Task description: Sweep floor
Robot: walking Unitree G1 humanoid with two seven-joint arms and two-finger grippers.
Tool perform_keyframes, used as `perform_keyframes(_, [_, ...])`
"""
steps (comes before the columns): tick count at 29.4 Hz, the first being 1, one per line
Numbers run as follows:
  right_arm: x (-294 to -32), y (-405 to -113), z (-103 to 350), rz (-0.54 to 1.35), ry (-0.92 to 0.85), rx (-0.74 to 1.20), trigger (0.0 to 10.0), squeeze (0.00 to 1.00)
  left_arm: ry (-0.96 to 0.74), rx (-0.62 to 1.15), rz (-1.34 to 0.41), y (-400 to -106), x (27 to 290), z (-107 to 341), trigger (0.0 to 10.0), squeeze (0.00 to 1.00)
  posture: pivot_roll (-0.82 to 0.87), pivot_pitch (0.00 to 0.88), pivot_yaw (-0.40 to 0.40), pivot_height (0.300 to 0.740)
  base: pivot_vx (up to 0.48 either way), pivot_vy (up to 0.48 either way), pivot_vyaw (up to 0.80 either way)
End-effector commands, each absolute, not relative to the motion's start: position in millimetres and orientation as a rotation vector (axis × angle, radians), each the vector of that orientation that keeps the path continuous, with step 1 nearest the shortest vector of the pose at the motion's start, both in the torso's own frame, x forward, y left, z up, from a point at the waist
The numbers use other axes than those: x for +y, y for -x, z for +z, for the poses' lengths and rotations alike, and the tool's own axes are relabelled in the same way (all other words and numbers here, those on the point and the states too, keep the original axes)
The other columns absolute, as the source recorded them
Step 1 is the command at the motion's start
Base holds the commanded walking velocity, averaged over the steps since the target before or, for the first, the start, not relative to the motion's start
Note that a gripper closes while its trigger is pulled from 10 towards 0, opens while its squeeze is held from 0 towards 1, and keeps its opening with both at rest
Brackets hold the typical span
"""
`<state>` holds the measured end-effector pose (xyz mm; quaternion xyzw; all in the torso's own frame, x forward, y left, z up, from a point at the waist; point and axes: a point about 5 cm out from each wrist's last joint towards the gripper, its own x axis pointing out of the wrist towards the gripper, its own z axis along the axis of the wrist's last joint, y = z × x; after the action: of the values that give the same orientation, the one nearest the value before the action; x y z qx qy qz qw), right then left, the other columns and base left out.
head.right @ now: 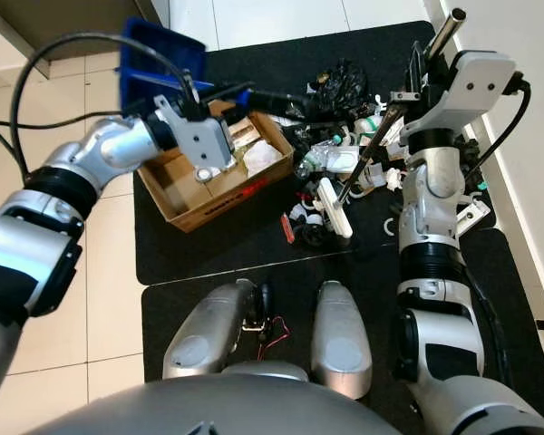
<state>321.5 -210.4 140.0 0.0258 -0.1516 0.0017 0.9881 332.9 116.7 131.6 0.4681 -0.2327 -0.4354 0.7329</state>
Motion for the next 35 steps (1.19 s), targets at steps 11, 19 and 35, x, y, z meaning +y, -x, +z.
perform_keyframes(11, [-216.9, -320.6, 146.0, -0.027, -0.076, -0.325, 10.0, 0.0, -0.591, -0.397, -0.451, -367.5, 154.8, 164.3, 10.0, 0.0, 0.04, 0.112, 0.05, 0.74, 0.0, 0.0, 0.0])
perform_keyframes(19, [-221.5, -319.4, 144.8, -0.042, -0.084, -0.321, 10.0, 0.0, -0.19, -0.291, -0.079, -392.3, 182.9, 190.5, 10.0, 0.0, 0.05, 0.103, 0.048, 0.74, 0.0, 0.0, 0.0])
perform_keyframes(35, [-219.5, -323.0, 142.2, -0.032, -0.095, -0.305, 10.0, 0.0, 0.063, -0.336, -0.187, -383.0, 153.5, 211.5, 10.0, 0.0, 0.06, 0.091, 0.051, 0.74, 0.0, 0.0, 0.0])
